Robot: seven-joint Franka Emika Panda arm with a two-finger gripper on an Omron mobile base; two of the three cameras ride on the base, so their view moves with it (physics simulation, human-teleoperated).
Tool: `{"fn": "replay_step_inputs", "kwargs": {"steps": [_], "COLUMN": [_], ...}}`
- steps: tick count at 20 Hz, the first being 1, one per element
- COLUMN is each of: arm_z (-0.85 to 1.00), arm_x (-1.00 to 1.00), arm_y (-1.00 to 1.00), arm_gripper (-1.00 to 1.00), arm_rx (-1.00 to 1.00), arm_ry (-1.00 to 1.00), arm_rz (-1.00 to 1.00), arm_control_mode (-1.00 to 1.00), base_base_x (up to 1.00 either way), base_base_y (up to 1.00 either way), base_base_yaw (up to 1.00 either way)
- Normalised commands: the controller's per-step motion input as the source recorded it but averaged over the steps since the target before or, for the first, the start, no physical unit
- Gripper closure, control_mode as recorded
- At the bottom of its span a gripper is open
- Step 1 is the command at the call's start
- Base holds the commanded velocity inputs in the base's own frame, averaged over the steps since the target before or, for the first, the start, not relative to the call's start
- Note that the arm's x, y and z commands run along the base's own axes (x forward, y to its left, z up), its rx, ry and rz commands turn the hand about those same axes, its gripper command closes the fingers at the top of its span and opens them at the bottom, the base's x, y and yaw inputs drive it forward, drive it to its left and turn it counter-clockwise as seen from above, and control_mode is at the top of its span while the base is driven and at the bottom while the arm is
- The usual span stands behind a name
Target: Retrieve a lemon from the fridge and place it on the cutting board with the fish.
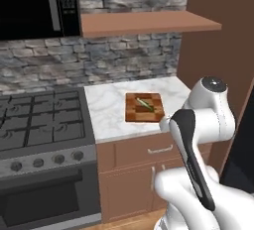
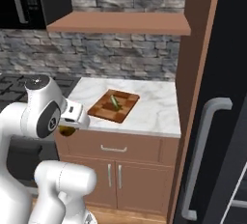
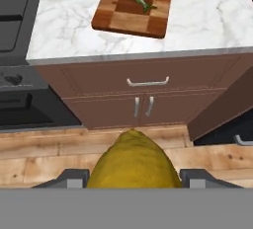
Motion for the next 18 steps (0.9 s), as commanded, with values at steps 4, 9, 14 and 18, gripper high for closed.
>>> {"fn": "replay_step_inputs", "kwargs": {"steps": [4, 9, 14, 18], "arm_z": [0.0, 0.0, 0.0, 0.0], "arm_x": [0.0, 0.0, 0.0, 0.0], "arm_y": [0.0, 0.0, 0.0, 0.0], "arm_gripper": [1.0, 1.0, 1.0, 1.0], "arm_rx": [0.0, 0.0, 0.0, 0.0], "arm_ry": [0.0, 0.0, 0.0, 0.0], "arm_rz": [0.0, 0.0, 0.0, 0.0], "arm_control_mode": [1.0, 1.0, 1.0, 1.0], "base_base_x": [0.23, 0.0, 0.0, 0.18], "base_base_y": [0.18, 0.0, 0.06, 0.27], "base_base_yaw": [-0.12, -0.15, -0.18, -0.11]}}
